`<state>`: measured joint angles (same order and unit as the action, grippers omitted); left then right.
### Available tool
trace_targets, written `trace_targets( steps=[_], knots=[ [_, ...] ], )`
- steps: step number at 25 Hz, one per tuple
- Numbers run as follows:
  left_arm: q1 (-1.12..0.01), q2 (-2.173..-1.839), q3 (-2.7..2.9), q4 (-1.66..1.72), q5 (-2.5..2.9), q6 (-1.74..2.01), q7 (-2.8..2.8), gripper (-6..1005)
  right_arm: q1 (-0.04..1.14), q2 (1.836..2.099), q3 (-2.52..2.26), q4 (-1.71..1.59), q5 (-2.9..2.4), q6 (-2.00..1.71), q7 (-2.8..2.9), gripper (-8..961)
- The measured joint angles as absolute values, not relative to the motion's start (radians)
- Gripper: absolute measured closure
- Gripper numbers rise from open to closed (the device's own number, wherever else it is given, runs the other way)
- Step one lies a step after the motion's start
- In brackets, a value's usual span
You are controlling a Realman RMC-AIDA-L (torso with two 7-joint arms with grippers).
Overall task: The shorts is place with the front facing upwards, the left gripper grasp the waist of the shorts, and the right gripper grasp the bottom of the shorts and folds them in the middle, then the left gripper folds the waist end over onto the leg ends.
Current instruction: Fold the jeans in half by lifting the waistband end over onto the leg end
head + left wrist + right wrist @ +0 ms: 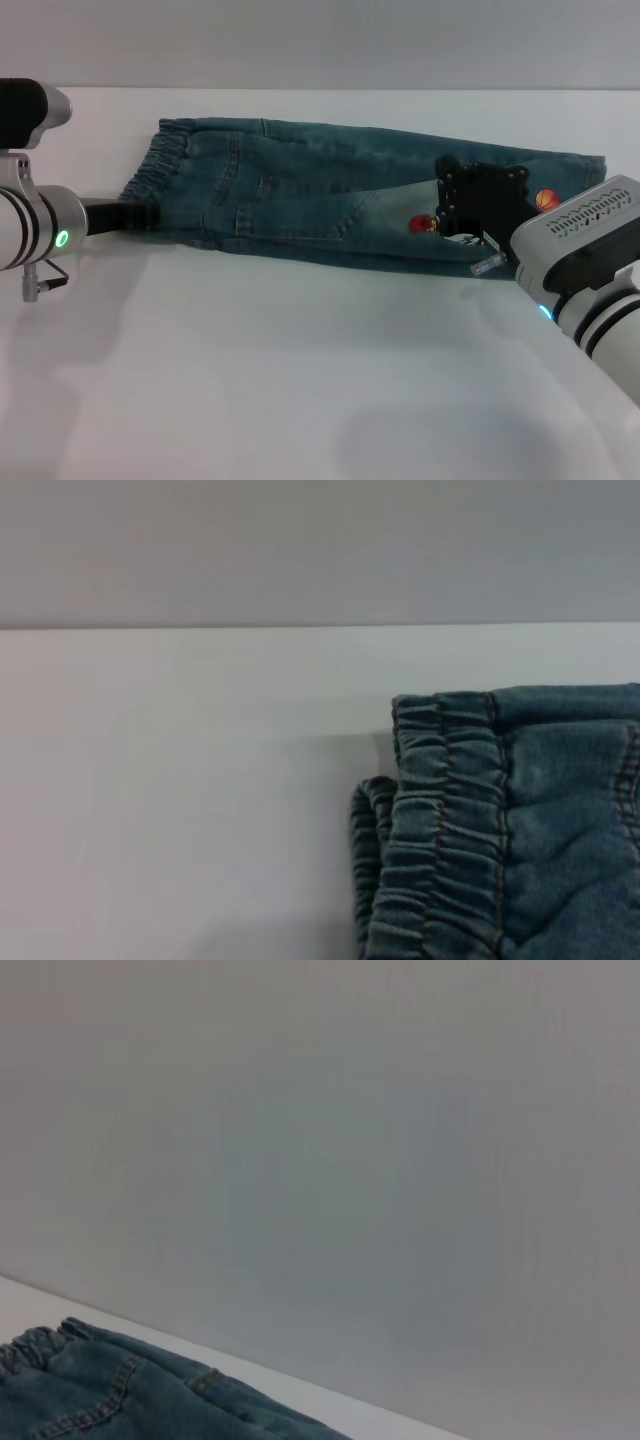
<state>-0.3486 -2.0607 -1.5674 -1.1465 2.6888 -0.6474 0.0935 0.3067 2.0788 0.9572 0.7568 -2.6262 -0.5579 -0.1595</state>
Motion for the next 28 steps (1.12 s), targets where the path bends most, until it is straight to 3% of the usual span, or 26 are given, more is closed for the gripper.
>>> trace_targets(
  steps=[3, 8, 18, 28],
  knots=[
    [-0.347, -2.061, -1.567, -1.152, 2.689, -0.654, 0.091, 577, 0.305, 2.079, 0.957, 0.761, -2.626, -0.557, -0.16, 953],
    [-0.338, -2.06, -1.566, -1.173, 2.688, -0.663, 0.086, 780, 0.304, 2.078, 0.957, 0.765, -2.626, -0.549, -0.159, 953],
    [-0.252, -2.059, -1.529, -1.358, 2.647, -0.676, 0.09, 922, 0.31, 2.078, 0.966, 0.761, -2.626, -0.543, -0.16, 954],
    [-0.166, -2.057, -1.489, -1.589, 2.598, -0.68, 0.093, 963, 0.349, 2.08, 0.969, 0.732, -2.626, -0.518, -0.127, 954]
  ],
)
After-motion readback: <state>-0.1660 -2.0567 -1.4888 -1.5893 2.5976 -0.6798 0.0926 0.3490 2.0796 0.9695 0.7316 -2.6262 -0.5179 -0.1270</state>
